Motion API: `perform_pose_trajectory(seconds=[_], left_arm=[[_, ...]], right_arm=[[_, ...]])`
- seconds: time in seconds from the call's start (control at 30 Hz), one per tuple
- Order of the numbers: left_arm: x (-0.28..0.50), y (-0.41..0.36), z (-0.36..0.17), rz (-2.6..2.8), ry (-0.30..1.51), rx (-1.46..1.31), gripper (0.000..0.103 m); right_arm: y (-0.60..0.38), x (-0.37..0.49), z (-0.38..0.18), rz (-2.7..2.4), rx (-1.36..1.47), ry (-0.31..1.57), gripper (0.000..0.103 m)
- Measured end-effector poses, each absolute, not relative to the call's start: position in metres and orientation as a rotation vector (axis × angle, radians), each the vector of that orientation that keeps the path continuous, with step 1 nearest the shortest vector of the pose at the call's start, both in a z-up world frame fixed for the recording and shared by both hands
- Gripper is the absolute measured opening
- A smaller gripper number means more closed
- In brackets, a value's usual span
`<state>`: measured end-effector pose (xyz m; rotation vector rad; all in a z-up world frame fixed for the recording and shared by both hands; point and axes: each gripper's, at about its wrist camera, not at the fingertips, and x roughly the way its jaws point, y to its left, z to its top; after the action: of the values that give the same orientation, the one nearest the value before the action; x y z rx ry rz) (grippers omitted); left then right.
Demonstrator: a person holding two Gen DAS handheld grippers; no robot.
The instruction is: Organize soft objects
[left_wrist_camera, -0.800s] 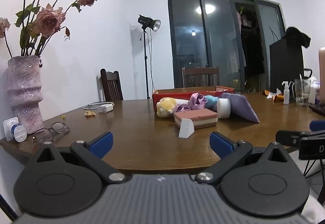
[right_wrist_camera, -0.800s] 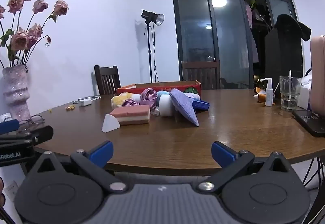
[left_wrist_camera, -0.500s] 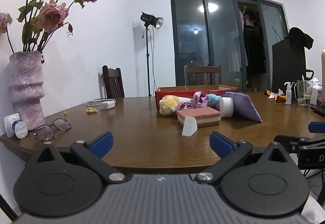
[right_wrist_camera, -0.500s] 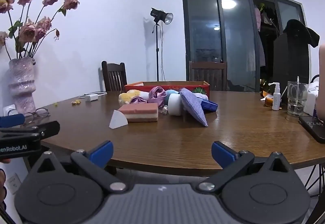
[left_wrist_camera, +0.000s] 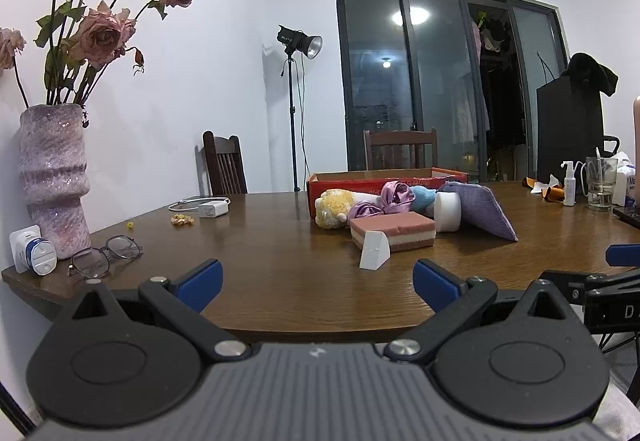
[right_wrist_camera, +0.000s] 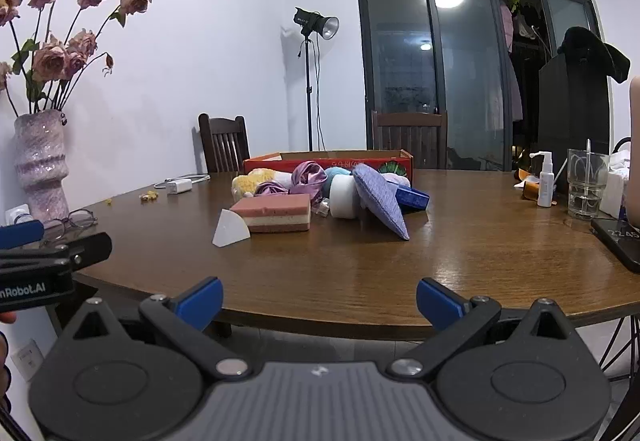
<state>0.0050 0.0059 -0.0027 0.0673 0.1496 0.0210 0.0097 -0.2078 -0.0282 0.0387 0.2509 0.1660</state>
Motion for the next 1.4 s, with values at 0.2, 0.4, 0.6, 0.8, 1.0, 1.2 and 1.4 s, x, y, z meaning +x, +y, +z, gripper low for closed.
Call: perform_pose_trajectory(seconds=[0.2, 0.4, 0.6, 0.8, 1.0, 1.2, 1.4], left_arm=[[0.0048, 0.006, -0.003, 0.028, 0.144, 0.07, 0.103], [0.0044, 0.0055, -0.003, 0.025, 0.143, 0.07, 0.103], [0.0039, 0.0051, -0.0029, 0.019, 0.14, 0.071, 0.103], [0.0041, 0.005, -0.0031, 0.019, 0.145, 0.069, 0.103], [0.0039, 0.0051, -0.0027, 0.016, 0.146, 0.069, 0.103], [0.003, 0.0046, -0.0025, 0.012, 0.144, 0.07, 0.103], [0.003, 0.0042, -0.0027, 0.012, 0.144, 0.07, 0.103]], right_arm=[[-0.2069, 0.0095, -0.0276, 0.164, 0.037, 0.247, 0.103], [-0.2079, 0.0097, -0.028, 0.164, 0.036, 0.244, 0.103], [-0.2078, 0.0088, -0.0264, 0.164, 0.03, 0.234, 0.103], [-0.2087, 0.0083, -0.0259, 0.164, 0.031, 0.234, 0.103], [-0.2087, 0.008, -0.0264, 0.167, 0.031, 0.236, 0.103], [-0.2089, 0.0075, -0.0268, 0.166, 0.032, 0.235, 0.103], [-0.2087, 0.0071, -0.0268, 0.166, 0.032, 0.234, 0.103]])
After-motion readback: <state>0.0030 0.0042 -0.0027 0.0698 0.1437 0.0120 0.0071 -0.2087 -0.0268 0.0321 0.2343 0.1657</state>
